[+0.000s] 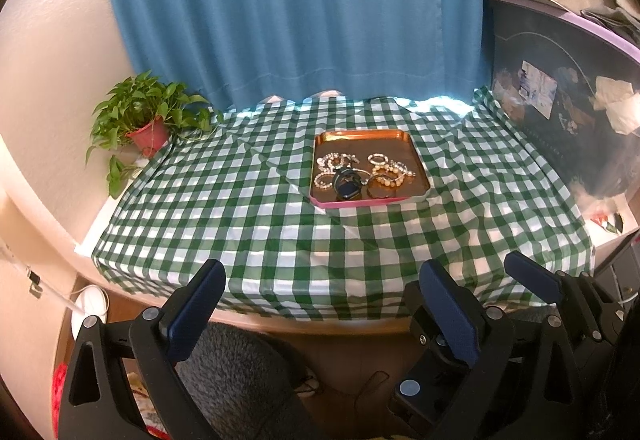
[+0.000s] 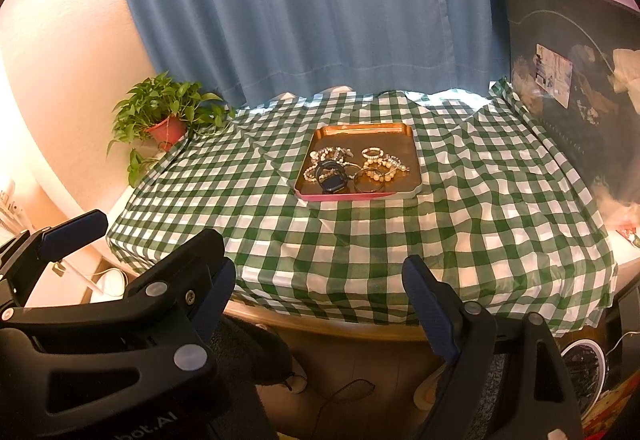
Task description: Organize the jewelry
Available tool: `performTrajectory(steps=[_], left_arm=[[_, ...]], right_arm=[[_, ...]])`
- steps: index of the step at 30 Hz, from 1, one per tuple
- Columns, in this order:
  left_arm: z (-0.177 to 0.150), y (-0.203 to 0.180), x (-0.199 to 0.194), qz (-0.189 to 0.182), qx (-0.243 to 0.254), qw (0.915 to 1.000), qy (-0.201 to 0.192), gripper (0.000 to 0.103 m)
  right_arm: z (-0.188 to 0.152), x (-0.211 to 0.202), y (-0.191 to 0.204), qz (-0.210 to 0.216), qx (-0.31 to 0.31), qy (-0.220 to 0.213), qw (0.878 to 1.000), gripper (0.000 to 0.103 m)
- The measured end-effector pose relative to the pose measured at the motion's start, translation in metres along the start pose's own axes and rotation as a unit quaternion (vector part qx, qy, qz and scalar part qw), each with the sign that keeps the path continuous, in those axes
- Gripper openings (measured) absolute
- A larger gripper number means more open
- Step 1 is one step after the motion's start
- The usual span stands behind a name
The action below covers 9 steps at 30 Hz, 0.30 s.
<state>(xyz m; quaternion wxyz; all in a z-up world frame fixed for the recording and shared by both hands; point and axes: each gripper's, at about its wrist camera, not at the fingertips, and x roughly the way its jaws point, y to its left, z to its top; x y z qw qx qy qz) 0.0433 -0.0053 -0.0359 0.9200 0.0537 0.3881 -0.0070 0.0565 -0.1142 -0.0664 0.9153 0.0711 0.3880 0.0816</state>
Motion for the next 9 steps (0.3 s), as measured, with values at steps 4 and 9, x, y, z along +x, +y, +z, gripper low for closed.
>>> performTrajectory(steps=[4, 9], left_arm=[[-0.001, -0.0014, 0.0013, 0.001, 0.0, 1.0, 0.0, 0.098], [-0.0009, -0.0024, 0.0017, 0.0, 0.0, 1.0, 0.001, 0.098]], right_arm=[[-0.0031, 0.002, -0.0005, -0.002, 0.002, -0.002, 1.0, 0.084], [-0.0025, 0.0013, -0.002, -0.002, 0.001, -0.002, 1.0, 0.084]])
